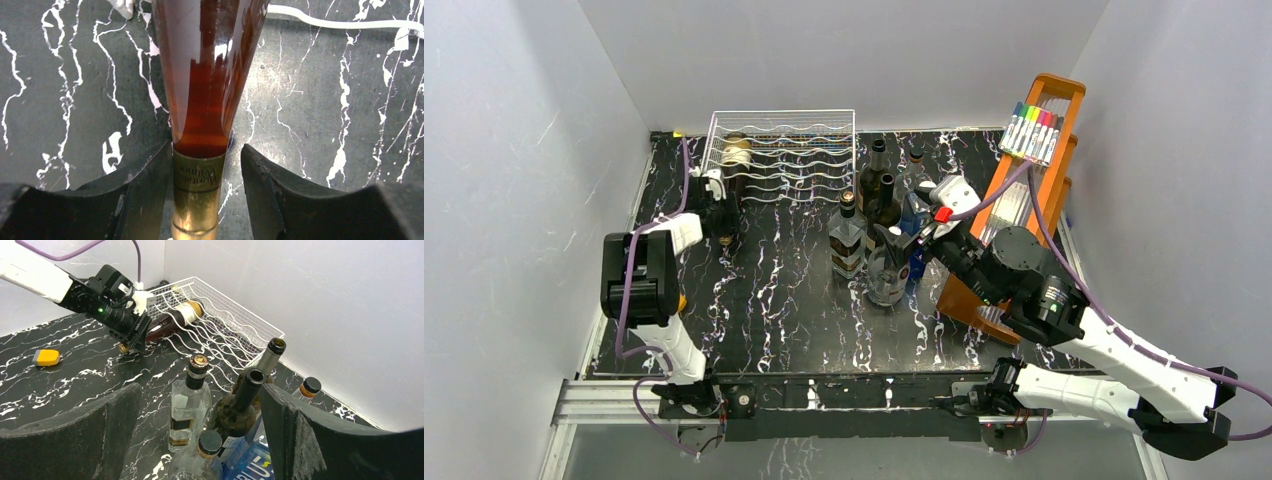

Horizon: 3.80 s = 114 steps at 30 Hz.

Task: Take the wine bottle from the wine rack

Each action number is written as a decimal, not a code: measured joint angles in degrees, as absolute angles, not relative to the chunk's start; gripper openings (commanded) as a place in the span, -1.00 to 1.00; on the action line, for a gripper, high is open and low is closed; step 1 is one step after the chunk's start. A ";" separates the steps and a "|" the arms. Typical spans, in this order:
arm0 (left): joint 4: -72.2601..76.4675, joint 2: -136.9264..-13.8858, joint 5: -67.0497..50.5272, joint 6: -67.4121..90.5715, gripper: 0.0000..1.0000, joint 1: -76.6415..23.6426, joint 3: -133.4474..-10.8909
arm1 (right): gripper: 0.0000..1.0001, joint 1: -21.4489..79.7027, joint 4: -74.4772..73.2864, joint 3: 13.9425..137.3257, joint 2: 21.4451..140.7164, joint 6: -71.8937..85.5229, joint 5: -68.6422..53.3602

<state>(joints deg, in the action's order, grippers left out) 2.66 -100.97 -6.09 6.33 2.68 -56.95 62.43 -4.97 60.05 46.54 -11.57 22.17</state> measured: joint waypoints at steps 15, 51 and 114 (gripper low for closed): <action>7.66 -103.11 -7.44 1.93 -0.74 3.01 -56.01 | 0.96 62.43 -2.44 57.76 46.52 -11.68 22.15; -24.73 -63.64 -17.34 19.86 -1.00 3.27 -42.33 | 0.96 62.43 4.86 54.59 57.87 -17.04 8.32; -31.40 -49.58 -27.31 31.46 0.89 2.85 -40.62 | 0.59 60.84 52.80 74.76 124.53 -46.00 -26.79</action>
